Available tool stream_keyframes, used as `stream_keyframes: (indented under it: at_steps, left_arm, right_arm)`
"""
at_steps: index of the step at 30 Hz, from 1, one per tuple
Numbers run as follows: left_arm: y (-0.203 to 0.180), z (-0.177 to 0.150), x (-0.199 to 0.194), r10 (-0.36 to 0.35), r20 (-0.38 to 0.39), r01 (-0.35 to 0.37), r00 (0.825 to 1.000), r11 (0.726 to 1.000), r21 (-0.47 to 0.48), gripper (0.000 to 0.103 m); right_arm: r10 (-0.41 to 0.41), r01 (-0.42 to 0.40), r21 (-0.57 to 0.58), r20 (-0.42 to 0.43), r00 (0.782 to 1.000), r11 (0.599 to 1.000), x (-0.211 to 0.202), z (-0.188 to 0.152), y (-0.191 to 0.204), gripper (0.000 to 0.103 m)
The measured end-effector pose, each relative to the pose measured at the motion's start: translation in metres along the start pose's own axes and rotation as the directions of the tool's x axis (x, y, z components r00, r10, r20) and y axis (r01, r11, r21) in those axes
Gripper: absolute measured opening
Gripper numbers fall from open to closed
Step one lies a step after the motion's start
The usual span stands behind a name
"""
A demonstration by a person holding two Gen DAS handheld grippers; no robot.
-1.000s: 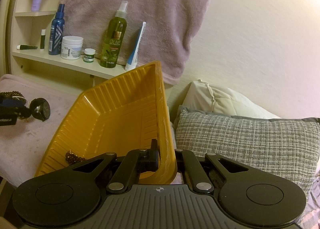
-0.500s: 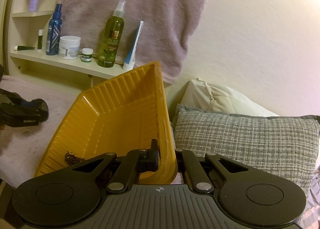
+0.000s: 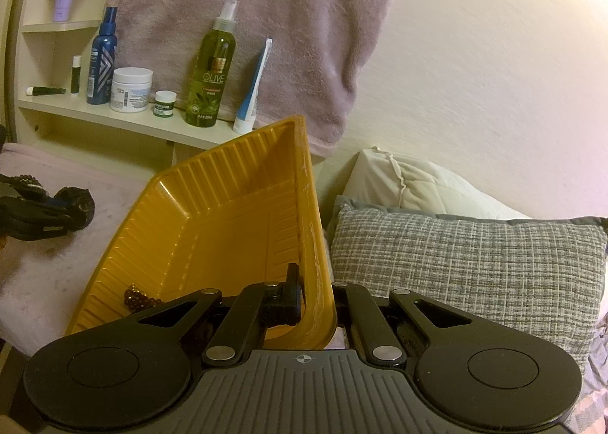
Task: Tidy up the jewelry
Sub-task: 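Grasp the black watch strap with the left gripper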
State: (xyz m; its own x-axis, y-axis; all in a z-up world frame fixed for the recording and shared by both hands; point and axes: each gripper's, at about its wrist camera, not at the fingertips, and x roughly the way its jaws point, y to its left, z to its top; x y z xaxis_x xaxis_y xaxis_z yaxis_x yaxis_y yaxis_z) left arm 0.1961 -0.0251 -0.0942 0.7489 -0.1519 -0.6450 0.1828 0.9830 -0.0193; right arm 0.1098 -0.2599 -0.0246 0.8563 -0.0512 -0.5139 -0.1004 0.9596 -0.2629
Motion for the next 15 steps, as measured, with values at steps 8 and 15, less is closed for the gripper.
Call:
stream_keyframes:
  at_steps: [8, 15]
  left_arm:
    - [0.003, 0.002, -0.020, -0.014, 0.044, 0.015, 0.999, 1.000, -0.018, 0.008]
    - [-0.006, 0.017, -0.035, -0.095, 0.069, 0.098, 0.993, 0.994, -0.038, 0.008]
  right_arm:
    - [0.000, 0.000, -0.001, 0.001, 1.000, 1.000, -0.001, 0.000, 0.000, 0.004]
    - [0.000, 0.000, 0.000, 0.001, 1.000, 1.000, -0.001, 0.000, 0.000, 0.004]
